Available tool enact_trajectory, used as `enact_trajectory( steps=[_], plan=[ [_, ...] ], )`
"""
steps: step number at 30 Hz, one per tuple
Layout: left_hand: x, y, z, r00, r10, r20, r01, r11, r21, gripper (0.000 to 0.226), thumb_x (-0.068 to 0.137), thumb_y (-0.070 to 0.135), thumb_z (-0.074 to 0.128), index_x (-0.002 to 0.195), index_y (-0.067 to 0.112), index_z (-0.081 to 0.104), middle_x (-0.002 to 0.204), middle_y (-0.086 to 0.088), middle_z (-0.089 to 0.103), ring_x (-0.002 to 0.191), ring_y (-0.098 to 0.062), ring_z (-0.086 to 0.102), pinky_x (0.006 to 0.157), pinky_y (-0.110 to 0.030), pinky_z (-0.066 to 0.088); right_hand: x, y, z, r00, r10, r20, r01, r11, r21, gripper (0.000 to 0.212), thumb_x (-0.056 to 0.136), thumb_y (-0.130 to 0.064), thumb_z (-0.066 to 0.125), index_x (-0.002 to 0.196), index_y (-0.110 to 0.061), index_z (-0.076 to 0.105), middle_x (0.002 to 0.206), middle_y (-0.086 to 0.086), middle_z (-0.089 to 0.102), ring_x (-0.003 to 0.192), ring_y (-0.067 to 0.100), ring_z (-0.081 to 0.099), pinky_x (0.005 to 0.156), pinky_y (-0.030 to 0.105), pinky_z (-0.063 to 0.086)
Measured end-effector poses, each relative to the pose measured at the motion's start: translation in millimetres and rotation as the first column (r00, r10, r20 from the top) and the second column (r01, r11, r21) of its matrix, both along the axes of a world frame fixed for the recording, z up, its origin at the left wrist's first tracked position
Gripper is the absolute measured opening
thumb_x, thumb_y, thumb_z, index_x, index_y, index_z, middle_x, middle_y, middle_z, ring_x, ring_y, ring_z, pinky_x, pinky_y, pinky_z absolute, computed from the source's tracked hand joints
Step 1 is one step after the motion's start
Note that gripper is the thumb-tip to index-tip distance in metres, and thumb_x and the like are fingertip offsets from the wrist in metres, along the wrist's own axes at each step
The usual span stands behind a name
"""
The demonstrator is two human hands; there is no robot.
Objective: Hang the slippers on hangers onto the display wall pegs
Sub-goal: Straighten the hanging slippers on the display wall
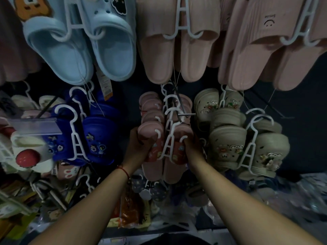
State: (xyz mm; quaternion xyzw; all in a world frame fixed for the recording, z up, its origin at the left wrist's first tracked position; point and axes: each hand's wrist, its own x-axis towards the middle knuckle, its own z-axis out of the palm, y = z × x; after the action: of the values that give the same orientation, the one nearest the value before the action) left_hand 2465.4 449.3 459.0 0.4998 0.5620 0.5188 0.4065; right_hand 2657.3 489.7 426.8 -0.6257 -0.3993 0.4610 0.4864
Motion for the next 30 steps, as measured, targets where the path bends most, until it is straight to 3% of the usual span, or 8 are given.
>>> enact_trajectory(
  steps=[5, 7, 10, 12, 15, 17, 23, 30],
  plan=[
    [2.4, -1.5, 1.1, 1.000, -0.022, -0.021, 0.023, 1.000, 0.012, 0.057, 0.094, 0.033, 0.070, 0.142, 0.034, 0.039, 0.120, 0.027, 0.052, 0.094, 0.019, 0.057, 0.069, -0.001, 0.046, 2.8, -16.8, 42.4, 0.937, -0.066, -0.343, 0.030, 0.994, -0.109, 0.037, 0.108, -0.030, 0.036, 0.131, -0.011, 0.058, 0.137, 0.018, 0.056, 0.101, 0.031, 0.060, 0.100, 0.039, 0.044],
    [5.1, -4.9, 0.6, 1.000, -0.021, 0.005, 0.021, 1.000, 0.001, 0.071, 0.092, 0.042, 0.070, 0.151, 0.031, 0.033, 0.136, 0.020, 0.050, 0.114, 0.005, 0.055, 0.078, 0.000, 0.043, 4.8, -27.5, 37.3, 0.945, -0.030, -0.326, 0.023, 0.999, -0.025, 0.031, 0.104, -0.036, 0.043, 0.120, -0.020, 0.064, 0.133, 0.018, 0.062, 0.090, 0.018, 0.062, 0.093, 0.037, 0.049],
    [5.6, -12.2, -10.7, 0.999, -0.040, -0.011, 0.039, 0.999, -0.014, 0.107, 0.073, 0.068, 0.076, 0.158, 0.034, 0.021, 0.156, 0.009, 0.042, 0.137, -0.011, 0.047, 0.108, -0.033, 0.046, 1.2, -45.5, 33.5, 0.990, 0.014, -0.139, -0.005, 0.998, 0.061, 0.072, 0.082, -0.067, 0.057, 0.142, -0.027, 0.051, 0.141, -0.002, 0.056, 0.122, 0.017, 0.056, 0.109, 0.044, 0.043],
    [7.3, -18.4, -14.4, 0.999, -0.044, -0.025, 0.043, 0.998, -0.050, 0.121, 0.059, 0.070, 0.084, 0.157, 0.039, 0.021, 0.155, 0.010, 0.042, 0.137, -0.012, 0.047, 0.110, -0.046, 0.046, 2.0, -52.4, 29.8, 0.998, 0.053, 0.018, -0.055, 0.992, 0.115, 0.089, 0.079, -0.055, 0.071, 0.153, -0.023, 0.033, 0.141, -0.002, 0.048, 0.128, 0.014, 0.047, 0.112, 0.041, 0.040],
    [9.8, -22.0, -15.2, 0.997, -0.015, -0.081, 0.008, 0.996, -0.090, 0.137, 0.044, 0.069, 0.088, 0.156, 0.043, 0.013, 0.157, 0.007, 0.037, 0.137, -0.015, 0.045, 0.109, -0.045, 0.044, 1.6, -56.8, 20.1, 0.985, 0.111, 0.133, -0.127, 0.986, 0.111, 0.112, 0.065, -0.041, 0.087, 0.154, -0.023, 0.022, 0.151, 0.004, 0.043, 0.137, 0.019, 0.044, 0.114, 0.042, 0.038],
    [8.9, -17.1, -18.2, 0.989, 0.026, -0.149, -0.043, 0.993, -0.113, 0.146, 0.037, 0.076, 0.088, 0.157, 0.041, 0.013, 0.160, -0.001, 0.035, 0.139, -0.024, 0.044, 0.108, -0.052, 0.045, 0.4, -53.7, 14.7, 0.982, 0.084, 0.171, -0.101, 0.991, 0.090, 0.129, 0.050, -0.056, 0.088, 0.156, -0.025, 0.021, 0.154, 0.003, 0.043, 0.138, 0.021, 0.046, 0.113, 0.045, 0.041],
    [23.4, -22.7, -6.1, 0.966, 0.060, -0.252, -0.097, 0.986, -0.135, 0.135, 0.057, 0.048, 0.093, 0.161, 0.030, 0.007, 0.162, -0.013, 0.021, 0.144, -0.036, 0.032, 0.112, -0.050, 0.037, 4.6, -39.9, 17.0, 0.959, 0.035, 0.282, -0.068, 0.992, 0.108, 0.122, 0.050, -0.059, 0.083, 0.153, -0.021, 0.031, 0.151, 0.005, 0.047, 0.136, 0.025, 0.048, 0.113, 0.042, 0.040],
    [17.4, -13.4, -27.6, 0.989, 0.050, -0.136, -0.075, 0.980, -0.186, 0.130, 0.043, 0.079, 0.082, 0.152, 0.035, 0.026, 0.150, -0.005, 0.042, 0.131, -0.027, 0.052, 0.104, -0.050, 0.050, 14.1, -29.7, -4.3, 0.980, 0.071, 0.183, -0.079, 0.996, 0.040, 0.142, 0.037, -0.076, 0.082, 0.157, -0.023, 0.026, 0.152, 0.007, 0.046, 0.134, 0.027, 0.052, 0.105, 0.048, 0.048]
  ],
)
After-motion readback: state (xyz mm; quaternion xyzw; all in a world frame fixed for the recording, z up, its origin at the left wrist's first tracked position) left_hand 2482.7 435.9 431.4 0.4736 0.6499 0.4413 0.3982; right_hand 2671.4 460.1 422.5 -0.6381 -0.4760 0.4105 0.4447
